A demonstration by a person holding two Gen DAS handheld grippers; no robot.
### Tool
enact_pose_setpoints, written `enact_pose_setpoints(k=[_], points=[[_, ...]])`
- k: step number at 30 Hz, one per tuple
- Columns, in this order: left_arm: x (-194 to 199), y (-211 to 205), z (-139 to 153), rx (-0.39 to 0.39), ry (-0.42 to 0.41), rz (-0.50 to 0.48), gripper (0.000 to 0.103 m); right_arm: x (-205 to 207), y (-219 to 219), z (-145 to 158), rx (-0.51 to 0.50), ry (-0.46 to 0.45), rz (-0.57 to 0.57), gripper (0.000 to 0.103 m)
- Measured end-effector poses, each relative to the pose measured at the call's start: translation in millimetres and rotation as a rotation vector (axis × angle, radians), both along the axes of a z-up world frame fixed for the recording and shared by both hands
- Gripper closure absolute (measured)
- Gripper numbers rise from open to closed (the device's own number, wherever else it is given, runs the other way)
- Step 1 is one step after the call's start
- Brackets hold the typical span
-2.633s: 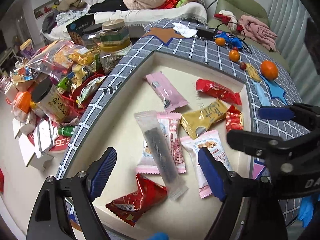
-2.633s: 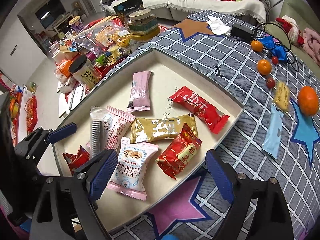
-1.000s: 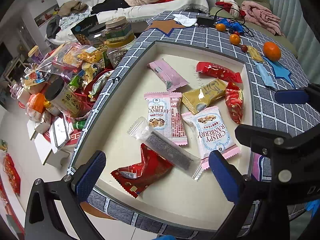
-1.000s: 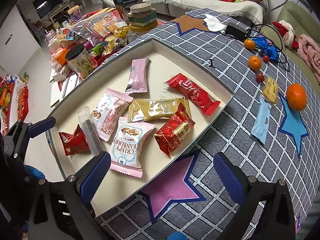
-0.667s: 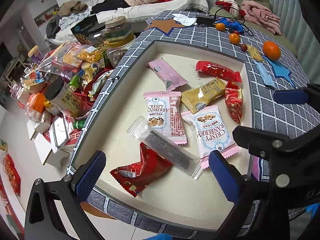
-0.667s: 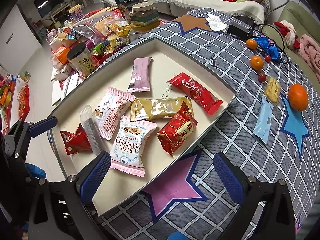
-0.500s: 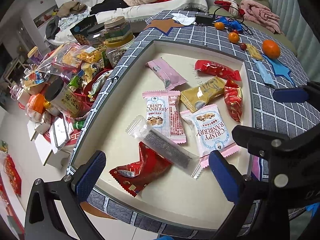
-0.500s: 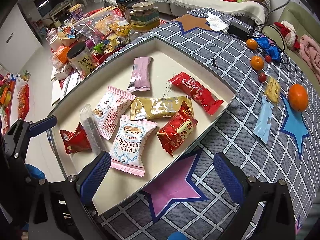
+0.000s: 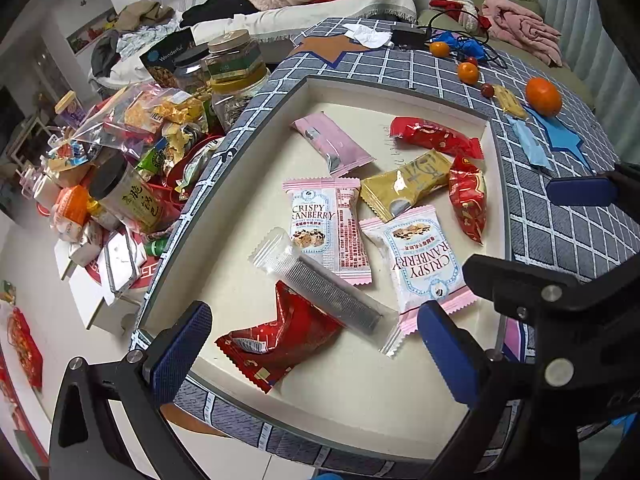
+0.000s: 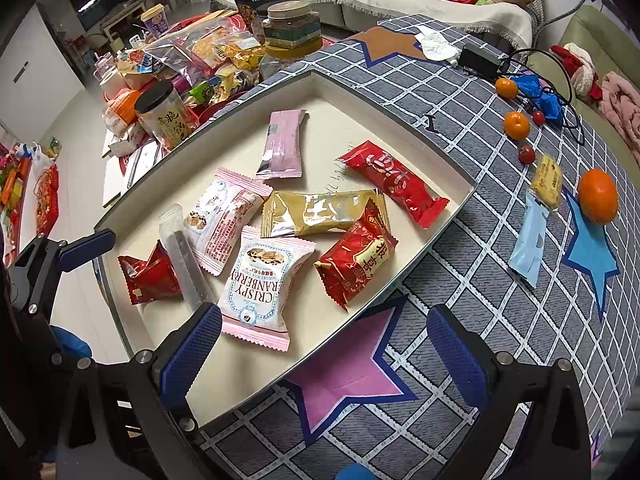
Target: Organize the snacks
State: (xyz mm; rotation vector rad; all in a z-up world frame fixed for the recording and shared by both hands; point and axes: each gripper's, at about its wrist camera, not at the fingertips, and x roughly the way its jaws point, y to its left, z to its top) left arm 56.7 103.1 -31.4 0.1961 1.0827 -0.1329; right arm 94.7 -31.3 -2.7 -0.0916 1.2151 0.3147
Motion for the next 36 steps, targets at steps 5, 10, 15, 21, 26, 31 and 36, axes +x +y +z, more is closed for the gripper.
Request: enact_pose_setpoints(k=[5,10,15,21,26,31,36], points=[[0.5,-1.0,-0.9,0.002,0.000,0.000,0.000,0.1,0.4,0.1,0.000,0.000,-0.002,0.000],[0.1,-1.6,-0.3,0.003,0.000,-0.004,0.000,-0.7,1.5,0.4,0.001,0.000,0.002,0.000],[-0.4,-1.9,0.1,0.004,-0.001,-0.005,0.000,-0.4,2.2,1.3,0.002,-0.001,0.005,0.000],[-0.8,-2.6,1.3,0.007,0.001,-0.003,0.000,-0.6,2.0,1.3,0.003,-0.001,0.006,0.000],[-0.2,-2.0,1.0,0.000,0.004,-0.001,0.000,-1.0,2.4,1.6,0.003,-0.001,0.005,0.000],[-0.6,-1.8,1.1,0.002,0.005,-0.002,0.000,-1.3,2.2,1.6,0.003,0.000,0.005,0.000],[-0.6,-2.1,1.3,0.004,0.001,0.001,0.000,-1.7,2.3,1.9,0.003,0.000,0.006,0.000]])
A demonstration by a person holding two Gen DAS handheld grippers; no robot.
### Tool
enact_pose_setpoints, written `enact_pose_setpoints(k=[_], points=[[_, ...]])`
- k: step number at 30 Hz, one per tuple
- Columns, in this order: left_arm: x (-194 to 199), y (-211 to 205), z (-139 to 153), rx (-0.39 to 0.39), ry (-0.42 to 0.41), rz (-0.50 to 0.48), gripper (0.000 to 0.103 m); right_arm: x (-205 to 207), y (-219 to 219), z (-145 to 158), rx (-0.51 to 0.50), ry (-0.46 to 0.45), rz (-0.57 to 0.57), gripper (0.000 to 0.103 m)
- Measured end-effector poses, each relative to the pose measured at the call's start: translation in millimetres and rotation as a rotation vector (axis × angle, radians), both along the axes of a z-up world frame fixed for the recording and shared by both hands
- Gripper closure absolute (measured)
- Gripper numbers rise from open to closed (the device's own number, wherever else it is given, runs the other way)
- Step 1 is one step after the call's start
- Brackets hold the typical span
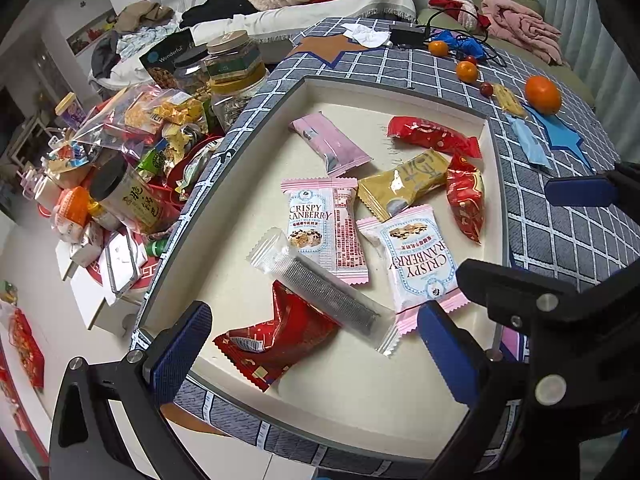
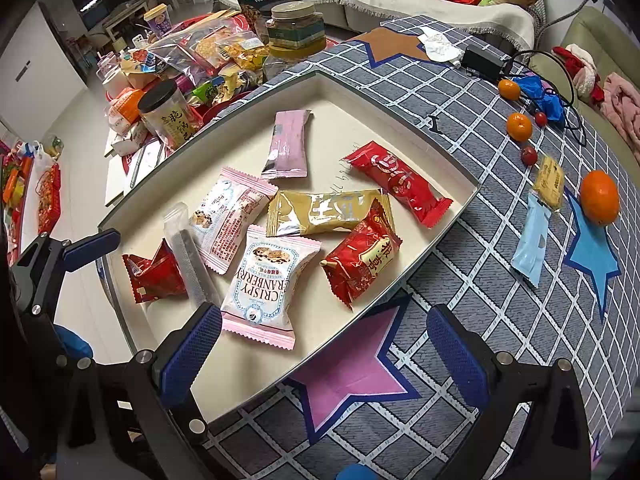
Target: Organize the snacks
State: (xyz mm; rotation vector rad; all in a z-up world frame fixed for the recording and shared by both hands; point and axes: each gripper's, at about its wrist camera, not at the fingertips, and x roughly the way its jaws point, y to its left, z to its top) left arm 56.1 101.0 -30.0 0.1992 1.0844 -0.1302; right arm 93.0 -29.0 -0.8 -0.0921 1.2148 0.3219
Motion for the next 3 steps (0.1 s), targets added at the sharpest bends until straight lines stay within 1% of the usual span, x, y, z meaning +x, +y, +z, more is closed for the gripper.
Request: enact_pose_setpoints(k=[3], points=[[-3.1,-0.2,3.1,0.005,-0.027,-0.007,0.000,-1.1,1.2,0.7,0.001,0.000,0.001,0.000]])
